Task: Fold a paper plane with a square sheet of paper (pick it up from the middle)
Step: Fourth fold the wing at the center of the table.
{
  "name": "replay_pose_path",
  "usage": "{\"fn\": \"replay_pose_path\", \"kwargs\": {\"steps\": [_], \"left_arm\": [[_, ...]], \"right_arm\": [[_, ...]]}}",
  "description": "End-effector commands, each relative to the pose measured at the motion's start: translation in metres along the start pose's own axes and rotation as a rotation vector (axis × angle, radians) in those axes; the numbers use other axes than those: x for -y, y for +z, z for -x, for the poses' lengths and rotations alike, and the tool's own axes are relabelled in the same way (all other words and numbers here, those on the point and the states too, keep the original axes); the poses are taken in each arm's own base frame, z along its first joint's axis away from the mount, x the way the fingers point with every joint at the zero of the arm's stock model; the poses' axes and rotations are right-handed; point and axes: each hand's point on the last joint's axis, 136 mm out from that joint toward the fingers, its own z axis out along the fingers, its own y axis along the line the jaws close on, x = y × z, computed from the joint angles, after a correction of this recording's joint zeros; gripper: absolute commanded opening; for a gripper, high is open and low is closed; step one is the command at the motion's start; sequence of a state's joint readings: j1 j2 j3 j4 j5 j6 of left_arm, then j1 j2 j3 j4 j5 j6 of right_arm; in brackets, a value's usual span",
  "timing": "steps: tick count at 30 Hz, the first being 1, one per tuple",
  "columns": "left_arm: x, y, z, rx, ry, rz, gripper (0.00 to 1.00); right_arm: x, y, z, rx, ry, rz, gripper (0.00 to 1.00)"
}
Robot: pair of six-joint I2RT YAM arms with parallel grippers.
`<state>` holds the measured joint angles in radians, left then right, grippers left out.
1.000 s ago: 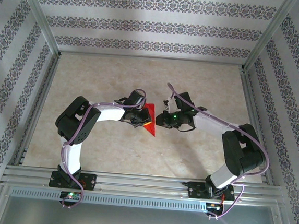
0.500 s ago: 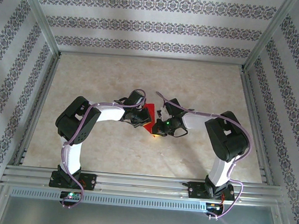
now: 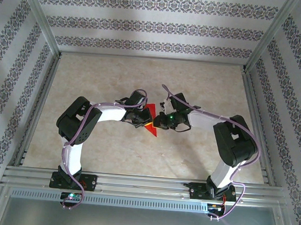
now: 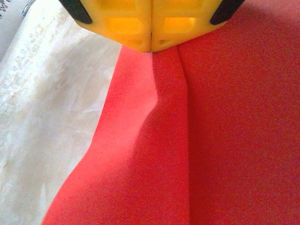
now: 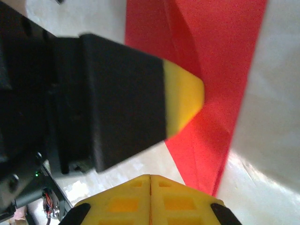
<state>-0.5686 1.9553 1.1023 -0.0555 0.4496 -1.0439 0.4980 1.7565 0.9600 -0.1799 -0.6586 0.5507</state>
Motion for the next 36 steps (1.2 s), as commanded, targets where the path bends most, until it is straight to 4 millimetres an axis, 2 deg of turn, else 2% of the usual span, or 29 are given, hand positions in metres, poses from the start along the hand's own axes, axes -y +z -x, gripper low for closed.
{"fn": "replay_pose_path", "kwargs": {"steps": [1,6,12,19,24,26,30,32,36], "left_arm": [[-0.067,0.017,-0.014,-0.025,-0.089,0.226,0.07],[-0.075,0.017,-0.017,-0.027,-0.121,0.252,0.07],[-0.097,0.016,-0.023,-0.04,-0.157,0.351,0.06],[-0.109,0.017,-0.026,-0.054,-0.172,0.406,0.05],[-0.104,0.018,-0.025,-0.06,-0.157,0.39,0.05],[-0.101,0.018,-0.024,-0.058,-0.147,0.376,0.05],[-0.091,0.018,-0.021,-0.052,-0.138,0.338,0.05],[-0.088,0.018,-0.02,-0.048,-0.135,0.325,0.05],[-0.085,0.018,-0.019,-0.047,-0.139,0.313,0.05]], "right_arm": [[0.011,0.017,-0.011,-0.06,0.023,-0.027,0.08],[0.028,0.025,-0.021,-0.083,0.055,-0.072,0.07],[0.047,0.028,-0.041,-0.121,0.098,-0.092,0.07],[0.042,0.016,-0.064,-0.145,0.083,-0.032,0.08],[0.034,0.002,-0.077,-0.148,0.065,0.0,0.08],[0.029,-0.007,-0.07,-0.106,0.051,0.007,0.08],[0.012,-0.023,-0.039,0.011,-0.014,0.004,0.1],[0.01,-0.021,-0.024,0.036,-0.03,-0.02,0.1],[0.014,-0.004,-0.006,0.041,-0.012,-0.039,0.09]]}}
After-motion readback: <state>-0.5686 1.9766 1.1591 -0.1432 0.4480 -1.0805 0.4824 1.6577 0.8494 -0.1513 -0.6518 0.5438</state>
